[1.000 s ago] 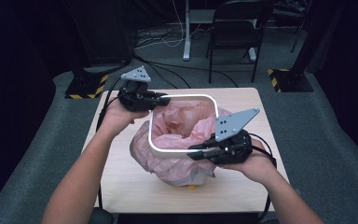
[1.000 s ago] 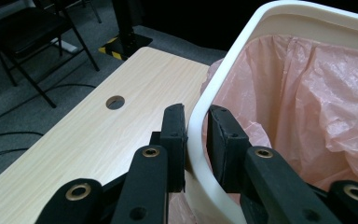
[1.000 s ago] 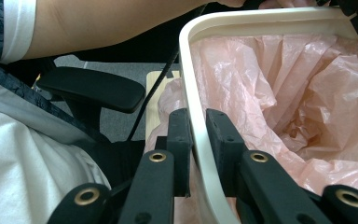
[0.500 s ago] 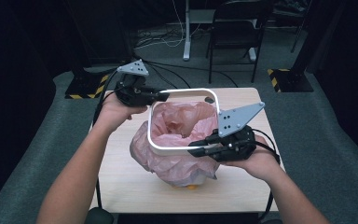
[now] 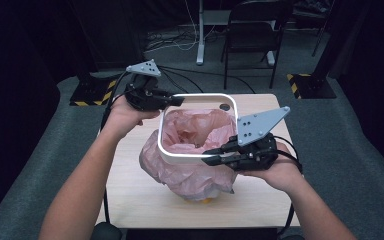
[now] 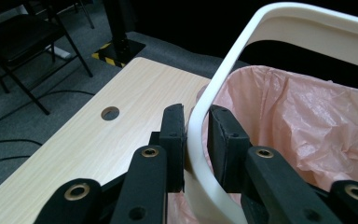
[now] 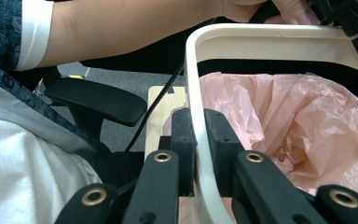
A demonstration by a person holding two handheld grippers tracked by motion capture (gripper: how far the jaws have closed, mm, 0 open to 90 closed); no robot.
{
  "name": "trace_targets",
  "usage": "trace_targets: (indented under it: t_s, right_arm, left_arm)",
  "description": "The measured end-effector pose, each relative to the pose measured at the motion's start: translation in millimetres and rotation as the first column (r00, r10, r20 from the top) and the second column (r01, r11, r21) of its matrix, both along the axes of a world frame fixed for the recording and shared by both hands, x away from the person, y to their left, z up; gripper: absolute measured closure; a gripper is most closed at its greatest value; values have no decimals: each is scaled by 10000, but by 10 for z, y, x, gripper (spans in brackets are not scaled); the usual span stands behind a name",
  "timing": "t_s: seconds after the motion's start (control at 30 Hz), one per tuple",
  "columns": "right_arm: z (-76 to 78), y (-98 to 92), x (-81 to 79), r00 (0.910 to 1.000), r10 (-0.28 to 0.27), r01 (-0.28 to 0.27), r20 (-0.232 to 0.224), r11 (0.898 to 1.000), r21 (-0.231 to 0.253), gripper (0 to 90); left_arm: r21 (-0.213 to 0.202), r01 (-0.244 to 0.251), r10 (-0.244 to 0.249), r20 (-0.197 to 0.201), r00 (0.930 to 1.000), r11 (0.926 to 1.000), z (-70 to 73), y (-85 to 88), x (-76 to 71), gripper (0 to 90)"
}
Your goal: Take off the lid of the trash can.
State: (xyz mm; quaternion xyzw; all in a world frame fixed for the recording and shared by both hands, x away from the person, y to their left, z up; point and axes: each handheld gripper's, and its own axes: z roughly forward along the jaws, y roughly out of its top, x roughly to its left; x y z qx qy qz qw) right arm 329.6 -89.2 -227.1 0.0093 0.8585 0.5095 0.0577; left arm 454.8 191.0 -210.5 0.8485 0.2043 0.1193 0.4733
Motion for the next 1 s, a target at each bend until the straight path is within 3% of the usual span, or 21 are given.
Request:
trace_targets:
  t_s: [0.07,0.17,0.37,0.7,1.0]
  right_arm:
    - [-4,9,-12,10000,-18,18,67,10000,-52,834]
    - [-20,11,-17,10000,-3,4,53,9999,-119,833]
    - [-45,-33,-16,9998,-166,166,93,9999,-11,835]
    - [-53,-159,-27,9981,-563,558,253,9983,174,834]
    - [-64,-330,7,9914,-1269,1258,320,9914,356,834]
  left_arm:
    - [-99,-93,93,-40,9999,9999,-4,-9,-8,724]
    - [-325,-285,284,-28,9996,9991,-3,-8,-20,606]
    - [-660,-598,623,369,9974,9960,44,49,-66,477]
    - [-1442,-798,909,718,9933,9863,70,287,-197,452]
    - [-1399,-1145,1255,722,9895,9835,-70,469,-242,454]
